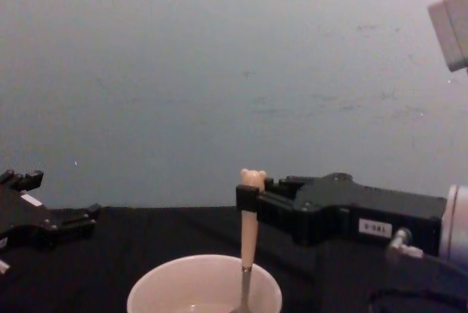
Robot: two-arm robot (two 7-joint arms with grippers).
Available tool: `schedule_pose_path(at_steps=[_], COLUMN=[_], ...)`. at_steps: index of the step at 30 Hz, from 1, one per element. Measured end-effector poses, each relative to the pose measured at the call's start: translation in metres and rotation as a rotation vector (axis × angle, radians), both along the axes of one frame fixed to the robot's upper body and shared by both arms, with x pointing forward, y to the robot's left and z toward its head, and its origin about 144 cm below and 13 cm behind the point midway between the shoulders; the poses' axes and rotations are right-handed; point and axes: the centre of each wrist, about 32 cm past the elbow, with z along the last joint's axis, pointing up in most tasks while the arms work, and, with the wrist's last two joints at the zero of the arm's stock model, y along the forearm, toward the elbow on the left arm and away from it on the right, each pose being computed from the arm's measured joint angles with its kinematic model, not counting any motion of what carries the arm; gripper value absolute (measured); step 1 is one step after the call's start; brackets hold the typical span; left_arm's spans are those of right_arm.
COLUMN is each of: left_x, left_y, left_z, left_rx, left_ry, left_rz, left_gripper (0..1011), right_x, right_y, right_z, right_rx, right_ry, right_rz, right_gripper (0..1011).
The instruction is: Pick up the stirring spoon with one hand, stir inside the cup, then place it back in its original position.
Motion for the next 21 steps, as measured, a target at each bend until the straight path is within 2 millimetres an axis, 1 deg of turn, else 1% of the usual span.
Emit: schedule_pose_path(at_steps=[7, 11, 16, 21], left_x=[0.0, 0.0, 0.0, 0.0], left_y=[0.0, 0.0, 0.0, 0.0], left_z=[0.0, 0.0, 0.0, 0.0], left_rx=[0.0, 0.0, 0.0, 0.0], left_ry=[0.0, 0.0, 0.0, 0.0], left_rz=[0.0, 0.0, 0.0, 0.0], left_gripper=[1001, 1001, 1001, 1001], right_x=[-0.01, -0.011, -0.007, 0.004], right_y=[0.006, 0.017, 0.03, 0.047], right_z=[-0.001, -0.002, -0.004, -0.005], right_rx=[0.001, 0.004, 0.01, 0.01], right_ry=[0.015, 0.021, 0.024, 0.02], right_rz=[0.061, 0.084, 0.083, 0.055], right_gripper=[214, 214, 214, 214])
